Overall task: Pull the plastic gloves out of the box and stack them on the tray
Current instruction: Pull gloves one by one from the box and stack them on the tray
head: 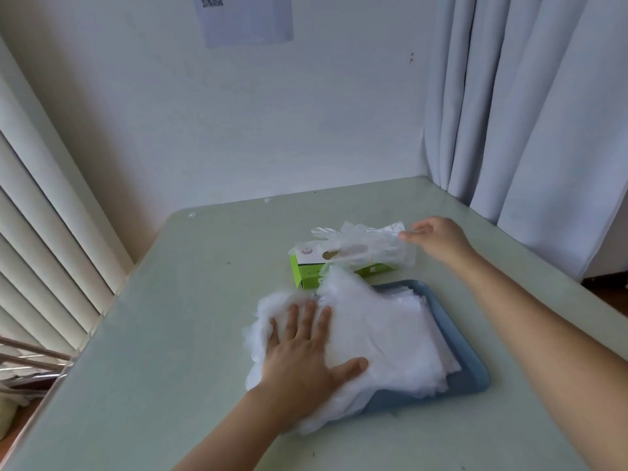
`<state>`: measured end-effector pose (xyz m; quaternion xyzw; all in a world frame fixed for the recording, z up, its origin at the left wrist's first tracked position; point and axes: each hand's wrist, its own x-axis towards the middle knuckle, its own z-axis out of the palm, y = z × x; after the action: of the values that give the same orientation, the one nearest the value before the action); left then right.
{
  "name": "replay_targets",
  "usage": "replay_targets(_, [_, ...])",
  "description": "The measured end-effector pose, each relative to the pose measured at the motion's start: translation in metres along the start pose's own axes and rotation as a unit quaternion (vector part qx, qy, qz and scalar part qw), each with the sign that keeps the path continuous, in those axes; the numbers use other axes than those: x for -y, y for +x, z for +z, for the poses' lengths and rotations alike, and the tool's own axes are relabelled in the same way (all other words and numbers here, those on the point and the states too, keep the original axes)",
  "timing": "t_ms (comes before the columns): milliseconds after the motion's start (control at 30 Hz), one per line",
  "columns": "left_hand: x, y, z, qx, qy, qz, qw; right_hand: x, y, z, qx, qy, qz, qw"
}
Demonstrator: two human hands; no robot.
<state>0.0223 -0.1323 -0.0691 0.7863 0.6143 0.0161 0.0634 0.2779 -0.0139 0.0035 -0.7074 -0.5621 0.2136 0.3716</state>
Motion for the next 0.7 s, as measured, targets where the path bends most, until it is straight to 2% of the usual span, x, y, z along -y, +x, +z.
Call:
replay_targets(133, [-0.001,-0.001,-0.002,0.011,-0.011,-0.004,1.000,0.001,0.031,0.014,0.038,-0.020,0.068,0.997])
replay_targets(233, [-0.001,0.001,-0.009,0.038,-0.028,0.002,0.999,0.005,0.036,0.026,0.035,-0.046,0.043,0.997])
replay_targets(333, [-0.001,0.003,-0.023,0.050,-0.067,-0.006,0.996,0.014,0.038,0.027,-0.002,-0.034,0.002,0.999])
replay_targets(467, [0.003,0.003,-0.045,-0.009,-0.163,-0.013,0.987,0.040,0.036,0.021,0.002,0.004,-0.057,0.998])
replay_targets(633, [-0.008,-0.003,-0.066,-0.101,-0.280,-0.010,0.954,0.075,0.025,0.008,0.037,0.111,-0.054,0.992])
replay_targets(700, [-0.011,-0.002,-0.070,-0.145,-0.300,-0.005,0.943,0.088,0.015,0.001,0.063,0.188,-0.047,0.979])
